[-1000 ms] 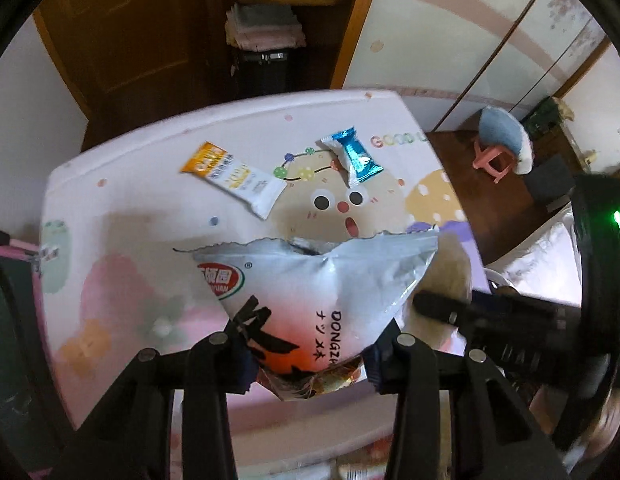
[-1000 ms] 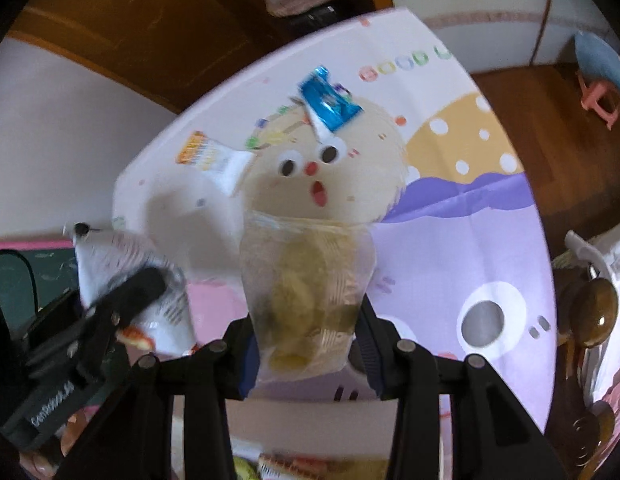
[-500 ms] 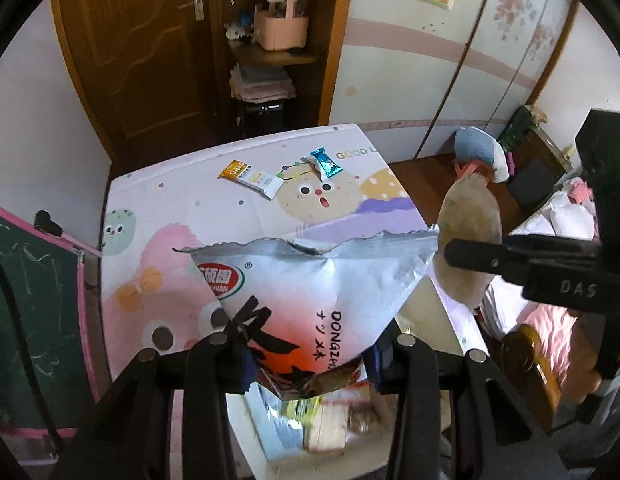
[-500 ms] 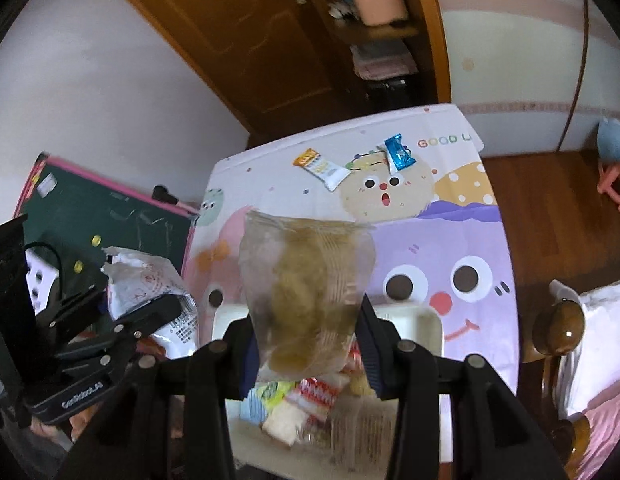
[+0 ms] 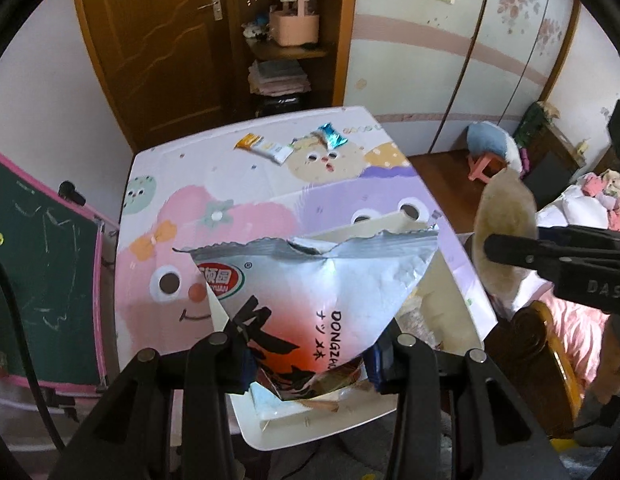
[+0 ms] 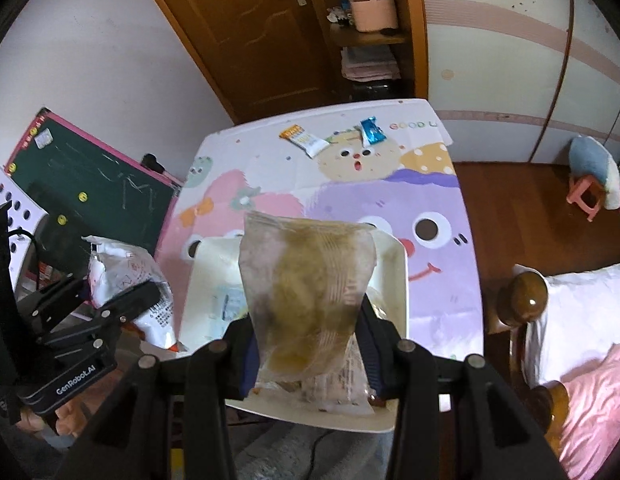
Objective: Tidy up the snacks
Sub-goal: 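Lower both held bags into the white tray and open both grippers, then move both grippers to the orange OATS bar and blue candy, then grasp the orange OATS bar with the left gripper while the right grasps the blue candy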
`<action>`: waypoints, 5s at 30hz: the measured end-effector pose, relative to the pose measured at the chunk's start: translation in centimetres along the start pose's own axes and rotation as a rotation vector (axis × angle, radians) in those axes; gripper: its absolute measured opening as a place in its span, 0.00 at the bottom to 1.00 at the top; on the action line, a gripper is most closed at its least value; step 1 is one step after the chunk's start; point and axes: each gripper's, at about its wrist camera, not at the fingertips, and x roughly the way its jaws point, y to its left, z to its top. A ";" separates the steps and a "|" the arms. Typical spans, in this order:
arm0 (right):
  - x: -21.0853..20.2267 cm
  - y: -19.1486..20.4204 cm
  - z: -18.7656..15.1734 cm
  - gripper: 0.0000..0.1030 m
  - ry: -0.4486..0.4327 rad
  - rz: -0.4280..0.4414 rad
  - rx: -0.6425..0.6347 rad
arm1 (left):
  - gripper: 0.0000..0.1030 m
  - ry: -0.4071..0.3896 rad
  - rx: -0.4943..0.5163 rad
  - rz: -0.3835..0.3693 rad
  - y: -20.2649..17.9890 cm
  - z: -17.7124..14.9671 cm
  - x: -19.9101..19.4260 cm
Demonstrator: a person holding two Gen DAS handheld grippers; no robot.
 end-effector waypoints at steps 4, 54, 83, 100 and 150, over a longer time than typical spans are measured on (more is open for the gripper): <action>0.5 0.2 -0.8 0.41 0.013 -0.034 -0.010 | 0.39 0.037 -0.013 0.013 0.2 -0.9 1.2; 3.7 1.9 -1.3 0.65 0.097 -0.135 -0.060 | 0.80 0.060 -0.032 0.097 -0.2 -1.4 2.9; 9.8 4.5 11.4 0.65 0.004 -0.297 -0.114 | 0.80 -0.007 -0.031 0.080 10.0 15.6 10.3; 20.2 -2.0 25.3 0.65 0.027 -0.250 0.027 | 0.80 0.085 -0.210 0.006 13.5 27.9 26.7; 22.8 -1.8 23.2 0.29 0.058 -0.044 -0.040 | 0.33 0.041 -0.157 0.029 6.1 22.5 22.0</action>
